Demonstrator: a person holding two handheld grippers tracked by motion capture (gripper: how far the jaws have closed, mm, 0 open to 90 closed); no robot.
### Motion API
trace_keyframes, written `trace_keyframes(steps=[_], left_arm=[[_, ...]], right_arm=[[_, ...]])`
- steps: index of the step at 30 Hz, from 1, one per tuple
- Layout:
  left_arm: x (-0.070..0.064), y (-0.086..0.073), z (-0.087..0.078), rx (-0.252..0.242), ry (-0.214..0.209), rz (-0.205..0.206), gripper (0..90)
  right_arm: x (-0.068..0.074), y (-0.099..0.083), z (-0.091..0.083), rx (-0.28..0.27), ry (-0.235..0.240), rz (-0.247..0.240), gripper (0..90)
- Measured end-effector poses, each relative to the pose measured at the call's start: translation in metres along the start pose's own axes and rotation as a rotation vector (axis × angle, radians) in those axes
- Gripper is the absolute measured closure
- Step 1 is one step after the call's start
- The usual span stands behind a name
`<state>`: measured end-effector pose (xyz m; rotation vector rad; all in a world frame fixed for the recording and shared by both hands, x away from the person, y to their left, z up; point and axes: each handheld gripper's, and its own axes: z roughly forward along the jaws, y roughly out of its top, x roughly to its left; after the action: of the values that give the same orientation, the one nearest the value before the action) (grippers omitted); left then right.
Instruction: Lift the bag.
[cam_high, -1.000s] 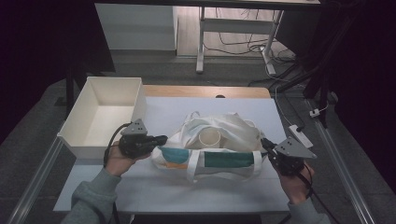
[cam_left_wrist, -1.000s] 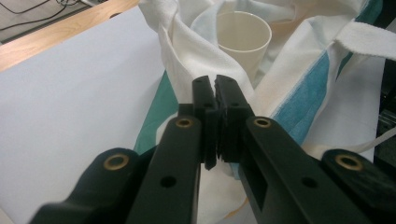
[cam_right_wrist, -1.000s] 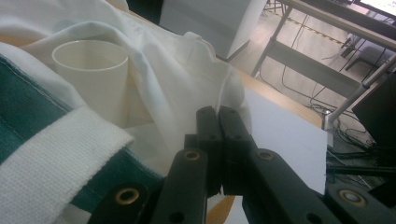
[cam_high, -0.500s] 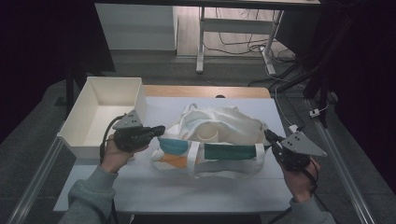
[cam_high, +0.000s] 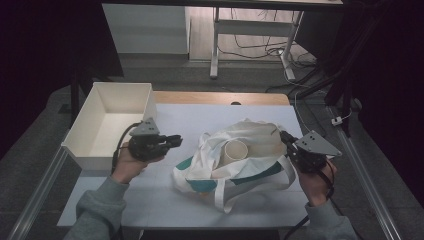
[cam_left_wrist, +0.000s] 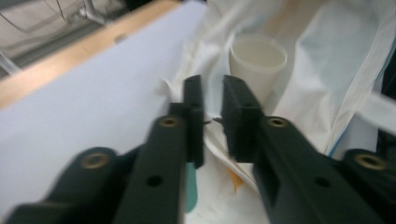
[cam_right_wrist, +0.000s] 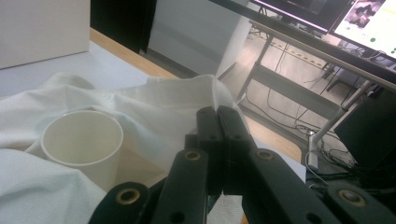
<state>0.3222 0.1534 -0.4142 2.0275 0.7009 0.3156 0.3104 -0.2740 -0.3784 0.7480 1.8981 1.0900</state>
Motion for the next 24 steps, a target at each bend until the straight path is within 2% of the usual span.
trace_keyframes(steps=[2,5,9,13,18,24], left_arm=[[-0.003,-0.003,0.01,0.032,-0.023,-0.005,72.6],[-0.009,-0.01,0.027,0.094,-0.032,-0.016,61.0],[-0.014,-0.022,0.044,0.158,-0.052,-0.041,52.4],[-0.016,-0.032,0.056,0.215,-0.071,-0.063,50.4],[-0.02,-0.04,0.064,0.245,-0.1,-0.083,50.6],[-0.029,-0.055,0.08,0.347,-0.15,-0.084,50.1]], right_arm=[[-0.001,-0.001,-0.001,-0.001,0.003,0.008,88.5],[-0.002,-0.004,-0.001,0.007,0.005,0.014,88.5],[-0.003,-0.01,0.001,0.022,0.013,0.026,88.4],[-0.002,-0.013,0.002,0.028,0.016,0.027,88.4],[0.0,-0.017,0.003,0.039,0.02,0.023,88.4],[0.001,-0.02,0.005,0.053,0.027,0.022,88.4]])
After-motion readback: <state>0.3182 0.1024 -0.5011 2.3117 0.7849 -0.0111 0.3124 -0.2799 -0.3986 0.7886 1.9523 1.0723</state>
